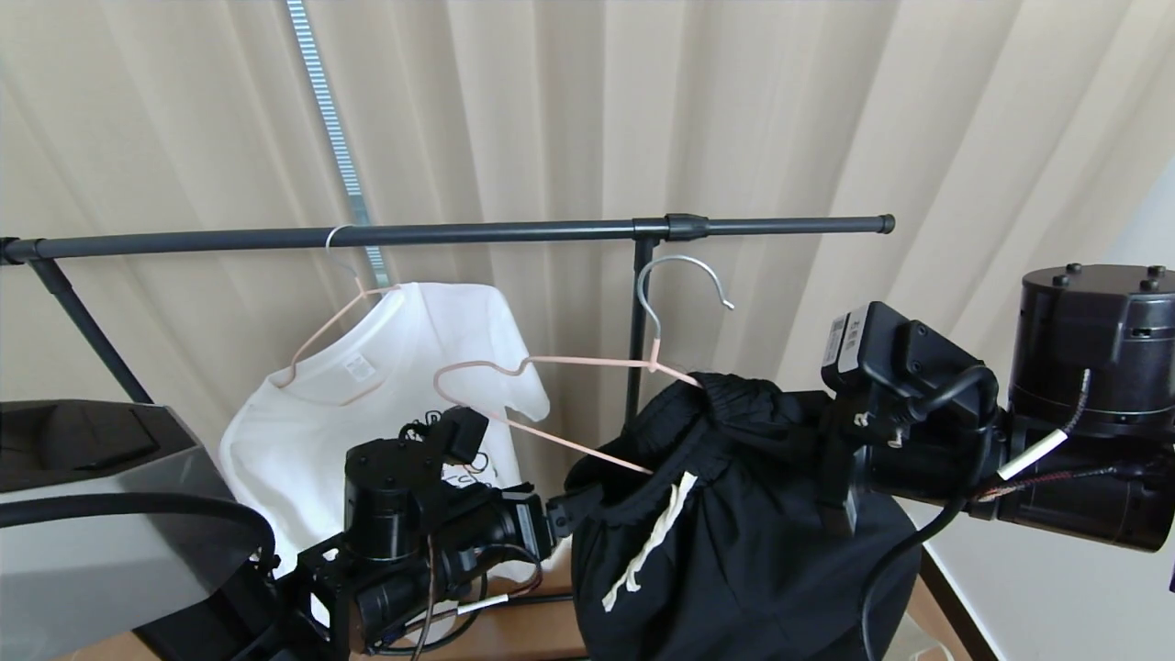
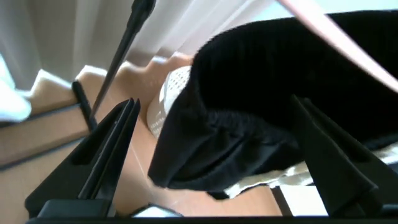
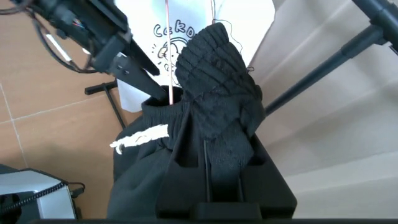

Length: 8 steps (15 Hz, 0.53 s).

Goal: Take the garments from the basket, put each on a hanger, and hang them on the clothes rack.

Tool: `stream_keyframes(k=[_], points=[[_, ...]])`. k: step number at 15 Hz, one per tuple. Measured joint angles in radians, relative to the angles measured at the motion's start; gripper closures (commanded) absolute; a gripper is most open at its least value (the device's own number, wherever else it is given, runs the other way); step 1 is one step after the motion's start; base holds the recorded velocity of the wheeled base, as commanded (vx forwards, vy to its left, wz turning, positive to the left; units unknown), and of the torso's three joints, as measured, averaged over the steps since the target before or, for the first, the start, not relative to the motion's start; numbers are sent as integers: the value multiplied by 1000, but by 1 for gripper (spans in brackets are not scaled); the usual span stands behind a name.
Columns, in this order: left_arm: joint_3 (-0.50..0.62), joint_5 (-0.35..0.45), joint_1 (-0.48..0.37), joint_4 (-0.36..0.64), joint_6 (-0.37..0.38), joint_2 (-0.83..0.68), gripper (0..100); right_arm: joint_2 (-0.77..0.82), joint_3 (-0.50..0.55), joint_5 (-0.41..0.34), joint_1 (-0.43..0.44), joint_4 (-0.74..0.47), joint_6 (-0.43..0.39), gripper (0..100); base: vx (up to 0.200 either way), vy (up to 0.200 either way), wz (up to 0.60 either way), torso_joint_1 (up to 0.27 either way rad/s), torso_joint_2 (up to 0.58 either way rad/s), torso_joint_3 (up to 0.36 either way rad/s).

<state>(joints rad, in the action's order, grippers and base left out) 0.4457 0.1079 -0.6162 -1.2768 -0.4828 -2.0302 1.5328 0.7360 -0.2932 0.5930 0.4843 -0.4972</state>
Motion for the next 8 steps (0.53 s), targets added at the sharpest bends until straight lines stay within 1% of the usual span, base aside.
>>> stream_keyframes(k=[2,5,8], points=[[-47,1,-11,-63,16,17,0,11,14,0,-7,1,24,100,0,0,0,0,0,0],[-85,5,-15,-119,1,20,0,13,20,-1,-13,6,50,100,0,0,0,0,0,0],[-149,24,11,-223,-88,8,0,6,24,-7,-28,6,60,100,0,0,0,0,0,0]])
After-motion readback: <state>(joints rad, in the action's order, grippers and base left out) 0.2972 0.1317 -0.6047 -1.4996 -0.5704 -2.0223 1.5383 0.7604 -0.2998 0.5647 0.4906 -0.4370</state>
